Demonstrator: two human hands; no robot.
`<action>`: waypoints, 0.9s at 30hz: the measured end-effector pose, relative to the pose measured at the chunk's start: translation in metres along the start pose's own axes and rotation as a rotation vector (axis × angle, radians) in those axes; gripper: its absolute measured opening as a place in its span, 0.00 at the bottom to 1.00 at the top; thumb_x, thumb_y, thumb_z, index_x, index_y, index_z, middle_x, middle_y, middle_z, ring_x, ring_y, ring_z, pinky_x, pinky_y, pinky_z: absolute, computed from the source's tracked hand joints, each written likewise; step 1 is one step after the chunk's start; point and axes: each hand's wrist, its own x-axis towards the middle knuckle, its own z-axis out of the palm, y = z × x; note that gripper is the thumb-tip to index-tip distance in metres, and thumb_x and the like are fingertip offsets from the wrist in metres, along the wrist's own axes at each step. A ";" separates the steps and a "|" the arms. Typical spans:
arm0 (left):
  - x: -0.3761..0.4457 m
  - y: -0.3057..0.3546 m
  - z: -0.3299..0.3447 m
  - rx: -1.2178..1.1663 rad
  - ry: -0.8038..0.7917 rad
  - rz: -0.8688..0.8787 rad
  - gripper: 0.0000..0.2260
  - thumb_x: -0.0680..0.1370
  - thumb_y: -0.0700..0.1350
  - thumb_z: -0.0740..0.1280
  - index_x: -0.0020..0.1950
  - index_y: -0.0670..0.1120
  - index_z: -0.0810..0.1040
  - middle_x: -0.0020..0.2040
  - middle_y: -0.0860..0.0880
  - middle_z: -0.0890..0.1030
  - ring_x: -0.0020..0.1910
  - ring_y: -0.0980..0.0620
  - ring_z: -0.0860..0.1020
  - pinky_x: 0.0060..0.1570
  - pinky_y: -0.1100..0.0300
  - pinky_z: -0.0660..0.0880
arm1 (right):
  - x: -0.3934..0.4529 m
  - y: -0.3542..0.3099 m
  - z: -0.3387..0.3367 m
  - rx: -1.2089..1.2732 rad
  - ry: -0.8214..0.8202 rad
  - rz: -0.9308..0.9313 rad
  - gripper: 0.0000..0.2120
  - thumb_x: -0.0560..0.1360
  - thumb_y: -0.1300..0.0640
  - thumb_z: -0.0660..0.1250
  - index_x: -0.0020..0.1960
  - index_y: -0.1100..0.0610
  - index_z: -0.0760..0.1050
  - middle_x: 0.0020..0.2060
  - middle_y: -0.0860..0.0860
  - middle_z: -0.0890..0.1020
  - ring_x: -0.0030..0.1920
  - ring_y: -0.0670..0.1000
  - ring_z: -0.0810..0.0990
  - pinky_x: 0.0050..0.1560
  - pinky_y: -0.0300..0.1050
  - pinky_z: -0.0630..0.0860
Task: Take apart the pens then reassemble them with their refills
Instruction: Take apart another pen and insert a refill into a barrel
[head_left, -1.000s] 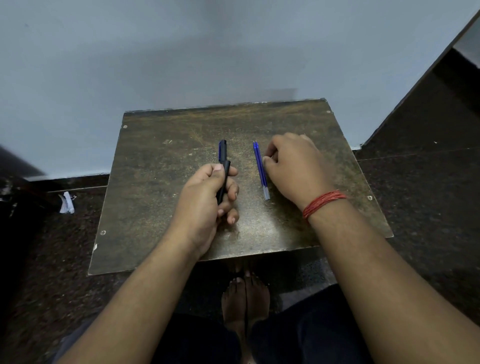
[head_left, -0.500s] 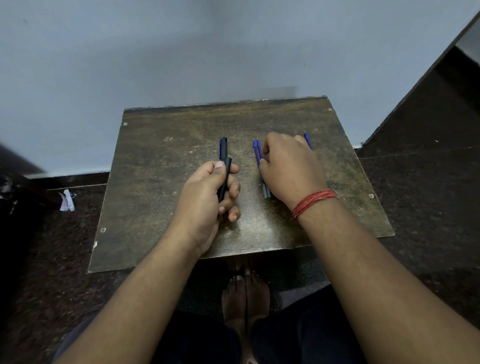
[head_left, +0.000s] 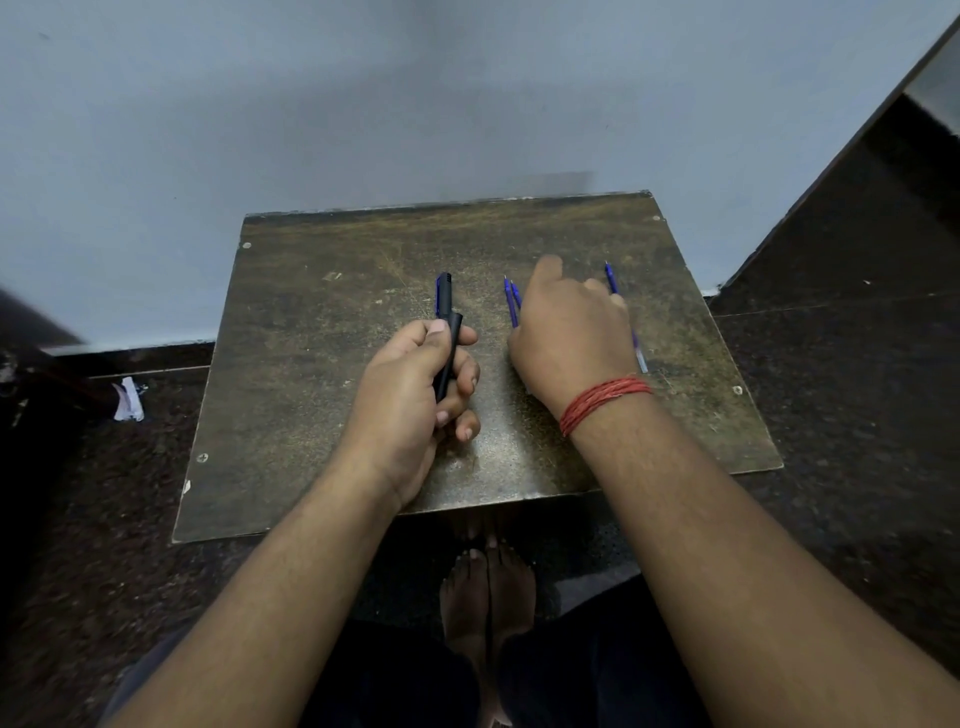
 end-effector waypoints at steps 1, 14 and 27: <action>0.000 0.000 0.000 0.002 0.000 -0.001 0.10 0.85 0.44 0.55 0.53 0.41 0.73 0.28 0.49 0.72 0.18 0.58 0.59 0.20 0.65 0.63 | 0.000 -0.001 0.000 -0.001 -0.003 0.015 0.15 0.76 0.59 0.65 0.60 0.59 0.67 0.48 0.56 0.83 0.55 0.60 0.78 0.52 0.54 0.70; -0.001 -0.001 0.003 0.005 -0.001 -0.007 0.10 0.85 0.43 0.54 0.53 0.41 0.72 0.27 0.49 0.71 0.18 0.58 0.59 0.19 0.66 0.63 | 0.001 -0.005 0.000 -0.045 -0.033 0.029 0.17 0.75 0.61 0.62 0.63 0.61 0.66 0.52 0.58 0.82 0.58 0.61 0.77 0.55 0.58 0.69; -0.001 -0.002 0.003 0.015 -0.007 -0.003 0.10 0.85 0.43 0.54 0.53 0.41 0.74 0.28 0.49 0.72 0.18 0.58 0.59 0.19 0.66 0.63 | 0.003 -0.003 -0.020 0.198 -0.100 0.088 0.18 0.75 0.56 0.66 0.60 0.61 0.65 0.50 0.57 0.82 0.54 0.61 0.80 0.55 0.55 0.73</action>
